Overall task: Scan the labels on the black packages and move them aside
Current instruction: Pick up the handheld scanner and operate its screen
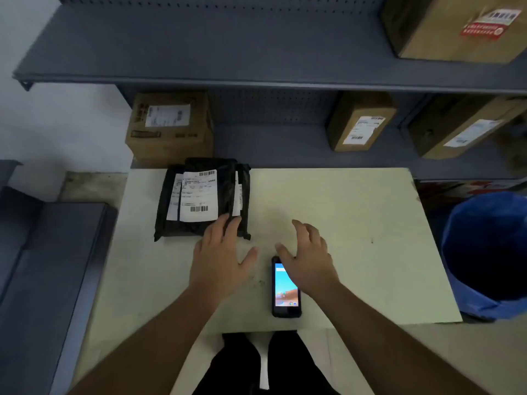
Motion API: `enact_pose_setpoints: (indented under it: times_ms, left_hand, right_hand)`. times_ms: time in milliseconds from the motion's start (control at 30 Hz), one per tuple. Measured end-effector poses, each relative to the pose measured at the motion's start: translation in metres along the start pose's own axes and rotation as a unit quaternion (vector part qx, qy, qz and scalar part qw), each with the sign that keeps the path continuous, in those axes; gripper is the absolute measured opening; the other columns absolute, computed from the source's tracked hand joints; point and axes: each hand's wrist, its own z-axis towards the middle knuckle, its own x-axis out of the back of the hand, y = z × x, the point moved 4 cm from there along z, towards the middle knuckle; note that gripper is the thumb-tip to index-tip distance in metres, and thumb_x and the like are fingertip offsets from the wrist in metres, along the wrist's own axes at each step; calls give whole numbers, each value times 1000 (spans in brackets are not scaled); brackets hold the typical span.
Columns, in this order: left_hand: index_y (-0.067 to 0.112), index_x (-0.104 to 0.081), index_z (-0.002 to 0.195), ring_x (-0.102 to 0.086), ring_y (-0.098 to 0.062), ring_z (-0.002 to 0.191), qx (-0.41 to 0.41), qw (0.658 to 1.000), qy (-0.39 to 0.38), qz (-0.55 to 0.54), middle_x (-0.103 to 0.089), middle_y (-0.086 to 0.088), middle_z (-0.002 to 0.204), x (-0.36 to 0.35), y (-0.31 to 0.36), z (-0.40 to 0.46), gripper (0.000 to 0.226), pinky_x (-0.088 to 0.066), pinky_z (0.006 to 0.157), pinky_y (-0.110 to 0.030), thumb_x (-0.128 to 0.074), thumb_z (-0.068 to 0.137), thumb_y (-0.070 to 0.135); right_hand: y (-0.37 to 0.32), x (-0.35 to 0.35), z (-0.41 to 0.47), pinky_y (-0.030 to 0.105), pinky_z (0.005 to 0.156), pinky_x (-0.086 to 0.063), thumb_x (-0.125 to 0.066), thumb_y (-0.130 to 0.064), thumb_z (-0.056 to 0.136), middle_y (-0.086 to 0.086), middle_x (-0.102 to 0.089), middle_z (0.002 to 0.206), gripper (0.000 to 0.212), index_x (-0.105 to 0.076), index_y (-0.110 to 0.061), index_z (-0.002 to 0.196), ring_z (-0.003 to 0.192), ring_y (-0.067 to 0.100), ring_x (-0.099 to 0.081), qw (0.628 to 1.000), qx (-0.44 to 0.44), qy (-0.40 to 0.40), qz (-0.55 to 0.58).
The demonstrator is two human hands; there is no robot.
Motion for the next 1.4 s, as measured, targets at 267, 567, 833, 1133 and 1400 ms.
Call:
enact_pose_setpoints:
  times_ms: [267,567,833,1133,1400]
  left_hand:
    - [28,-36,157,-30,-23,152,21,998,-58,21,-30,0,167,-44,-18,-18,75,-37,114,-46,-51,92,61]
    - [31,-29,159,-25,-24,155,61,989,-128,32,-22,0,171,-84,-32,-37,74,-34,117,-47,-47,95,63]
    - [33,-25,160,-23,-23,156,113,981,-160,7,-19,2,171,-112,-47,-50,74,-33,118,-47,-47,95,63]
    - [34,-27,158,-27,-23,154,119,978,-170,0,-22,1,170,-121,-48,-59,74,-38,116,-48,-48,94,63]
    - [31,-26,157,-29,-25,153,126,973,-193,10,-23,-1,170,-126,-55,-66,71,-38,116,-46,-54,96,54]
  right_hand:
    - [36,-49,-13,54,112,-44,-58,-52,100,2,-35,164,76,-28,-25,165,144,30,-39,994,-95,-49,25]
    - [56,-88,-18,52,110,-48,-68,-45,95,5,-42,156,83,-28,-19,162,138,31,-44,982,-169,-74,30]
    - [65,-110,-14,51,109,-48,-73,-55,90,5,-40,156,94,-25,-18,161,141,30,-44,968,-241,-72,3]
    - [71,-126,-13,52,106,-49,-79,-51,85,7,-42,149,95,-28,-17,157,137,30,-44,958,-276,-75,-9]
    - [71,-133,-12,51,100,-54,-89,-44,79,7,-41,146,99,-29,-20,154,132,29,-44,958,-283,-48,-11]
